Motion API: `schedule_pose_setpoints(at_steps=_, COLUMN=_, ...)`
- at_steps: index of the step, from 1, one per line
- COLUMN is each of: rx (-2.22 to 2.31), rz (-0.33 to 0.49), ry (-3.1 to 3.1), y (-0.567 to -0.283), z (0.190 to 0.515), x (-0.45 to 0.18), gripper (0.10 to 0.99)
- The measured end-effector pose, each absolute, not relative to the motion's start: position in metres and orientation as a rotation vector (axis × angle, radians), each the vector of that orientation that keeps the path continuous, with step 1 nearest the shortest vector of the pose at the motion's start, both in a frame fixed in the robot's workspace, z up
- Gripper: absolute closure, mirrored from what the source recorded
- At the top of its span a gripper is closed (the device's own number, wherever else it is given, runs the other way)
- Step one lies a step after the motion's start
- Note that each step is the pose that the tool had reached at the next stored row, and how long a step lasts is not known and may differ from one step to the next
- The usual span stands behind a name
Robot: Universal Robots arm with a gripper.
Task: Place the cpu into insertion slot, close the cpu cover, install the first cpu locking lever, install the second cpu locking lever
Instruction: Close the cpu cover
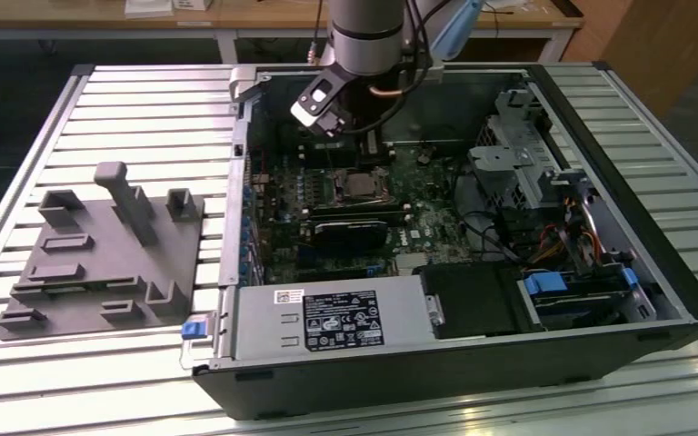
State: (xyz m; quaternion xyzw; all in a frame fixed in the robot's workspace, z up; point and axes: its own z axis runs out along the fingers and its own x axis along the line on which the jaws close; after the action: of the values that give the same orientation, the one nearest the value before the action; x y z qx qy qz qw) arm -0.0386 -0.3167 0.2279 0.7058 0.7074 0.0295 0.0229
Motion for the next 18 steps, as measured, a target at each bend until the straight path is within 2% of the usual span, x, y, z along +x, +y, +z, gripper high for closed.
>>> schedule_pose_setpoints(at_steps=18, rx=2.149, rz=0.088, ry=2.224, y=-0.3186, z=0.2212, x=-0.0453, gripper=0.98)
